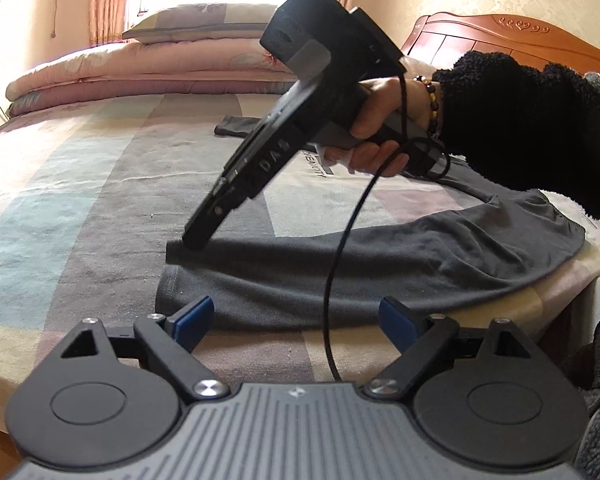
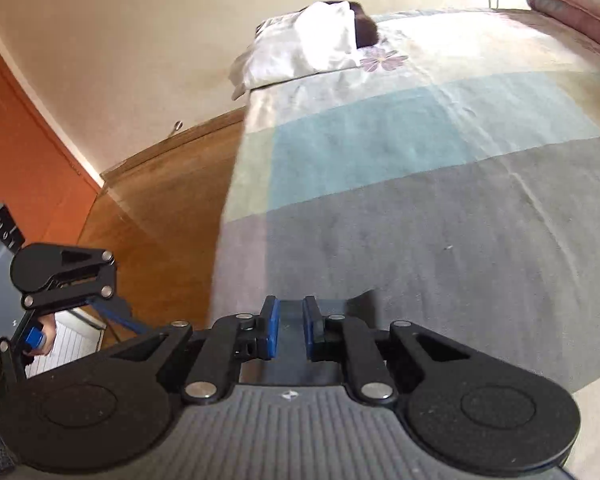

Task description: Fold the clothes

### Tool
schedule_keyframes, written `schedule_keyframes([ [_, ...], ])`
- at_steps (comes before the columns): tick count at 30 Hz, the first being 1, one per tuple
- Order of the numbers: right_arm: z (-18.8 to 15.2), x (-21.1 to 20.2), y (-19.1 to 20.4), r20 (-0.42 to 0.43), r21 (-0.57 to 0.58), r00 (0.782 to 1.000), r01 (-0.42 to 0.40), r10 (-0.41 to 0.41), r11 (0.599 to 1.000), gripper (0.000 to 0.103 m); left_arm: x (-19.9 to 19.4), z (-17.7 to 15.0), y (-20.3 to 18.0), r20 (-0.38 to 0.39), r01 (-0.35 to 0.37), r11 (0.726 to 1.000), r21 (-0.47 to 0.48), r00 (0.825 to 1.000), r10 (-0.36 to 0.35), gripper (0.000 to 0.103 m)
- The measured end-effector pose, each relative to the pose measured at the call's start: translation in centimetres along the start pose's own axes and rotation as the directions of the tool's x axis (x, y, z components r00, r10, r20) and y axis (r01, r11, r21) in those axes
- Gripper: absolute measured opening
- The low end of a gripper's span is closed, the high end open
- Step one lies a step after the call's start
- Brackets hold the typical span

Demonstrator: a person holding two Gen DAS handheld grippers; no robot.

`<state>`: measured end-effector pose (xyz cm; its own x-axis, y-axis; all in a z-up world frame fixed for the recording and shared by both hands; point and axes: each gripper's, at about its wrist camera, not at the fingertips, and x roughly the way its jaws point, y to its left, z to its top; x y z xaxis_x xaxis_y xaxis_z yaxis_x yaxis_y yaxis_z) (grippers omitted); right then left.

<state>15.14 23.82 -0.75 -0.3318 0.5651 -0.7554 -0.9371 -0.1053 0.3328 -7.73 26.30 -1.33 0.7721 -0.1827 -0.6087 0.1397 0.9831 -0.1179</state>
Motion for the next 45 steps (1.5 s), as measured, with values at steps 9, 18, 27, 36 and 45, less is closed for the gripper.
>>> schedule_keyframes([
  [9, -2.8, 5.8, 5.0, -0.101, -0.132, 0.969, 0.211, -0.224, 0.969, 0.017, -1.1, -0.9, -0.6, -0.013, 0.007, 1.000, -0.006, 1.000, -0.007, 0.091],
  [18, -3.2, 7.6, 6.8, -0.005, -0.192, 0.907, 0.412, -0.421, 0.891, 0.020, -1.1, -1.2, -0.5, 0.003, 0.019, 1.000, -0.005, 1.000, -0.019, 0.091],
  [27, -2.7, 6.6, 6.7, 0.040, -0.044, 0.952, 0.307, -0.305, 0.951, 0.002, -2.0, -1.4, -0.1, 0.023, 0.023, 1.000, -0.012, 0.999, -0.023, 0.091],
  [36, -3.0, 3.4, 4.8, 0.086, 0.094, 0.971, 0.215, -0.224, 0.972, 0.009, -2.6, -1.0, -0.5, 0.012, 0.016, 1.000, 0.000, 1.000, -0.016, 0.095],
  [45, -7.5, -4.8, 1.7, 0.141, 0.272, 0.925, 0.307, -0.354, 0.912, 0.028, -3.0, 0.9, -2.3, -0.003, 0.025, 0.996, 0.089, 1.000, -0.025, 0.095],
])
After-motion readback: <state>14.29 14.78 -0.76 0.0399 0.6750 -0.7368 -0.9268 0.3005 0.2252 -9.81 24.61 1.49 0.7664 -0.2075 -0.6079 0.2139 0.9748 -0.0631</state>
